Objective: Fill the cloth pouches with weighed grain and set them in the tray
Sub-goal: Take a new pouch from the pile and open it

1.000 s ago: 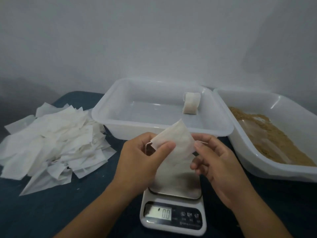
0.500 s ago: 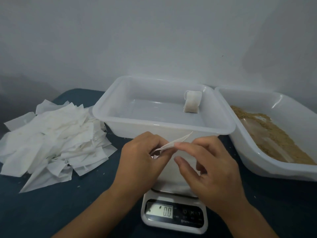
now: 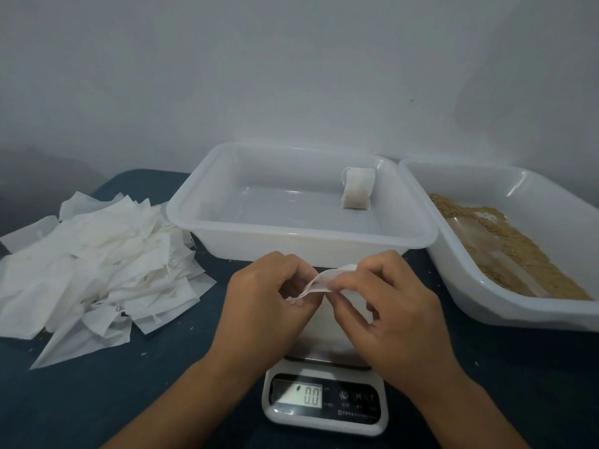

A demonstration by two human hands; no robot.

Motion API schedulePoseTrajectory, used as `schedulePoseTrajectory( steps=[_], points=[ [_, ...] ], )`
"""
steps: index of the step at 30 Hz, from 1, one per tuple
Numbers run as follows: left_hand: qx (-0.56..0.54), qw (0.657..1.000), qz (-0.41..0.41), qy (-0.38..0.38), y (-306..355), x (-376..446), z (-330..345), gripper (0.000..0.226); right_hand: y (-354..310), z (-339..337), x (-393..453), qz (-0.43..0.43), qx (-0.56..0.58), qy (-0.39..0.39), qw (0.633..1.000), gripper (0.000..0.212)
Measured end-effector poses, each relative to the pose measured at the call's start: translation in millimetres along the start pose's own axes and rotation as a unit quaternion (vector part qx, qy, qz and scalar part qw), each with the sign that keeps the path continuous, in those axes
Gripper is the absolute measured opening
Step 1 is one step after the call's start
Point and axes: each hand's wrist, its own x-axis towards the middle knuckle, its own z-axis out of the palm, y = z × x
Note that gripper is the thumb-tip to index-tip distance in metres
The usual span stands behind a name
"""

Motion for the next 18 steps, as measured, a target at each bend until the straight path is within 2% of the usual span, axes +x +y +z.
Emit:
schedulePoseTrajectory(
  steps=[2,5,7,9,12,15,18],
  points=[
    [0.009,1.000,0.000,-0.017,1,0,-1,0.016,-1,-1,0,-0.001,0.022,0.013,1.000,0.006],
    [-0.010,0.998,0.013,-0.063,0,0,-3,0.039,-3,-5,1,-0.012,0.072,0.035,0.997,0.007],
    [-0.071,0.990,-0.018,-0.118,0,0,-5,0.051,-5,-8,2,-0.025,0.104,0.033,0.994,0.009],
    [-0.137,0.970,-0.072,-0.188,-1,2,-8,0.054,-5,-11,2,-0.019,0.122,0.036,0.992,0.012],
    [-0.255,0.916,-0.137,-0.279,-4,5,-13,0.055,-6,-13,1,-0.005,0.135,0.066,0.989,0.016],
    [-0.422,0.821,-0.212,-0.320,0,8,-16,0.068,-8,-16,2,0.005,0.148,0.094,0.985,0.014],
    [-0.486,0.749,-0.211,-0.398,6,9,-16,0.073,-11,-18,2,0.027,0.172,0.101,0.980,0.012]
  ],
)
